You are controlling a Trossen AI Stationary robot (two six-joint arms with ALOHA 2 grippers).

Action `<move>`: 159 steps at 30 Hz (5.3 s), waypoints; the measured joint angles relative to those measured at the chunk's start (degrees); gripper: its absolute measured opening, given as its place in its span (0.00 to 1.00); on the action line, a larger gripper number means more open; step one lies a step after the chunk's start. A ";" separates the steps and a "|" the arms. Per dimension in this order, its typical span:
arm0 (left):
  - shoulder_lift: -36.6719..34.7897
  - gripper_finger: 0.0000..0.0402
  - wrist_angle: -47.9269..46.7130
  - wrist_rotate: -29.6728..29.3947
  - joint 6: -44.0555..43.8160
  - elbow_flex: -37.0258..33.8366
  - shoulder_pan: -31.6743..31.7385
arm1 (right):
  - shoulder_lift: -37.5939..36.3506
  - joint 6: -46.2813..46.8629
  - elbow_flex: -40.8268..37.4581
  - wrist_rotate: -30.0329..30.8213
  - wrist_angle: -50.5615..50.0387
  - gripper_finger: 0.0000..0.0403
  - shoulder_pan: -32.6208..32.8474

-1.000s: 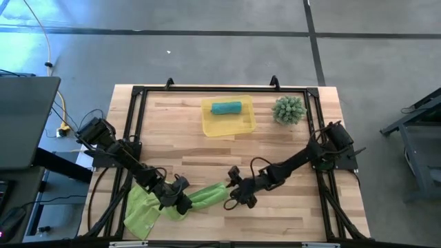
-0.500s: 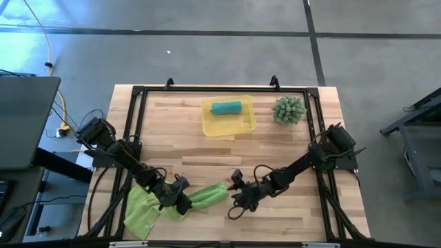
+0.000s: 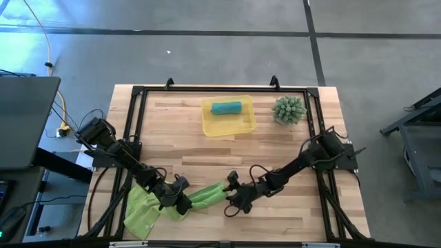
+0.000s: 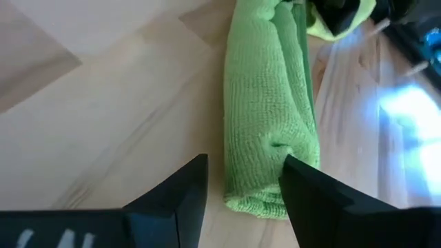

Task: Roll microfiber towels into tight, uniform cylinder then place into a basket
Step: Roll the green microfiber cloth

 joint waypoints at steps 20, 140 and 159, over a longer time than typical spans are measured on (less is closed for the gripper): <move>-4.68 0.05 -4.36 1.46 9.86 -0.50 -0.07 | 0.28 25.39 0.24 -11.33 -5.51 0.03 -3.26; -7.93 0.16 -3.87 -24.17 60.03 -0.39 -8.96 | 1.98 71.30 0.31 -26.70 -2.59 0.01 -12.09; -4.05 0.05 -13.36 -25.02 49.48 -0.08 -6.84 | 1.59 62.46 0.04 -26.55 -2.10 0.02 -12.20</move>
